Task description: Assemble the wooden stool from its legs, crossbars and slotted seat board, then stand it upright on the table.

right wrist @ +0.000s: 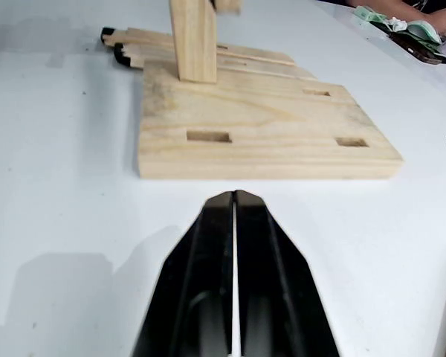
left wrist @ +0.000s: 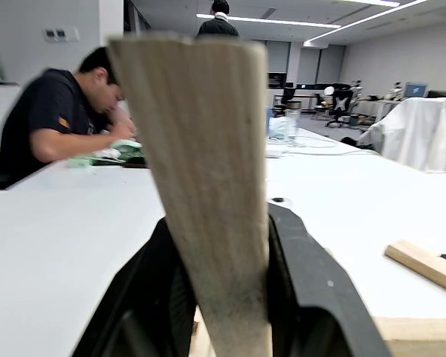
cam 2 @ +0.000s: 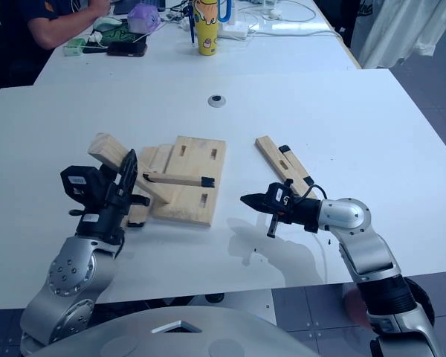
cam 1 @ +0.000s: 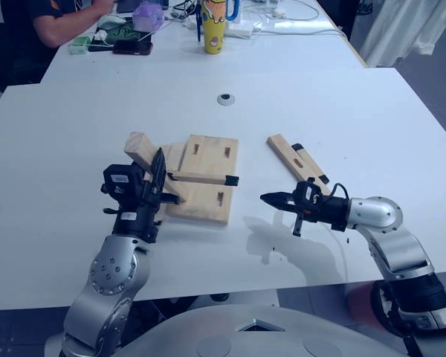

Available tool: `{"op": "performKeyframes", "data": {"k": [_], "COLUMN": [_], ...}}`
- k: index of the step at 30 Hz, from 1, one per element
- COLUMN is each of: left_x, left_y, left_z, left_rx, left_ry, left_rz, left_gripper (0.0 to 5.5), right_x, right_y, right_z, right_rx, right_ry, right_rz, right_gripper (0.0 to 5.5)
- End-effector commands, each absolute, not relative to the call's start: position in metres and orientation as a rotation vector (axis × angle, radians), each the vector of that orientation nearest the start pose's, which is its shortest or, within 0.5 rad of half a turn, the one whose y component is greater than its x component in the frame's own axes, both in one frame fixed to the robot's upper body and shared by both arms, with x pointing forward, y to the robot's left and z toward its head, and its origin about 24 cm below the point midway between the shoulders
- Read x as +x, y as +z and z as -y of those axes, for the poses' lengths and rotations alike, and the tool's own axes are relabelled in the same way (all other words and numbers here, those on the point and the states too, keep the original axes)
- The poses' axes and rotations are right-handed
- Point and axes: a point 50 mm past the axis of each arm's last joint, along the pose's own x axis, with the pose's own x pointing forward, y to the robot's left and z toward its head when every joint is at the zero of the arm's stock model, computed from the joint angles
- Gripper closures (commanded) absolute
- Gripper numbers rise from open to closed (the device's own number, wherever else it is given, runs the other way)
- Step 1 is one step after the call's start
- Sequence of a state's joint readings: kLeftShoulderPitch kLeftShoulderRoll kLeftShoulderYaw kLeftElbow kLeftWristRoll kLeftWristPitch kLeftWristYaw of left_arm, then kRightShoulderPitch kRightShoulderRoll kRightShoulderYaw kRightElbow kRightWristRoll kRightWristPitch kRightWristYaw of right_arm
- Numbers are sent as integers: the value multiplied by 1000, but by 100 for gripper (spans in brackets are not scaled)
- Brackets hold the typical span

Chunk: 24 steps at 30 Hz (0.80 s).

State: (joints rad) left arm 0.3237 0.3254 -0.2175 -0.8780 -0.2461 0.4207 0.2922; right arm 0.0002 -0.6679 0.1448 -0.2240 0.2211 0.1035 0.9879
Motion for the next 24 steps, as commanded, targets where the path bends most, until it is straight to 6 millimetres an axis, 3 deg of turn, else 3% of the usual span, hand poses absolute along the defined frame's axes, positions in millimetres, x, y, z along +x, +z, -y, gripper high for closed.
{"op": "performKeyframes", "data": {"k": [1,7,11,20,24], "left_x": [167,184,191,199,201], "left_y": [78,109,135,183,220], "left_z": [-156,-158,-158,-163,-174], "left_rx": [112,51,54,65,99], "left_ry": [0,-2,-37,-22,32], "left_rz": [-231,-63,69,275,432], "left_gripper": [444,444,357,357,357], "right_x": [222,223,224,222,226], "right_y": [82,81,80,78,81], "right_z": [175,174,174,173,174], "right_rx": [-442,-436,-432,-422,-394], "right_ry": [1178,1167,1158,1147,1105], "right_rz": [-171,-165,-163,-164,-149], "right_gripper": [550,550,550,550,550]}}
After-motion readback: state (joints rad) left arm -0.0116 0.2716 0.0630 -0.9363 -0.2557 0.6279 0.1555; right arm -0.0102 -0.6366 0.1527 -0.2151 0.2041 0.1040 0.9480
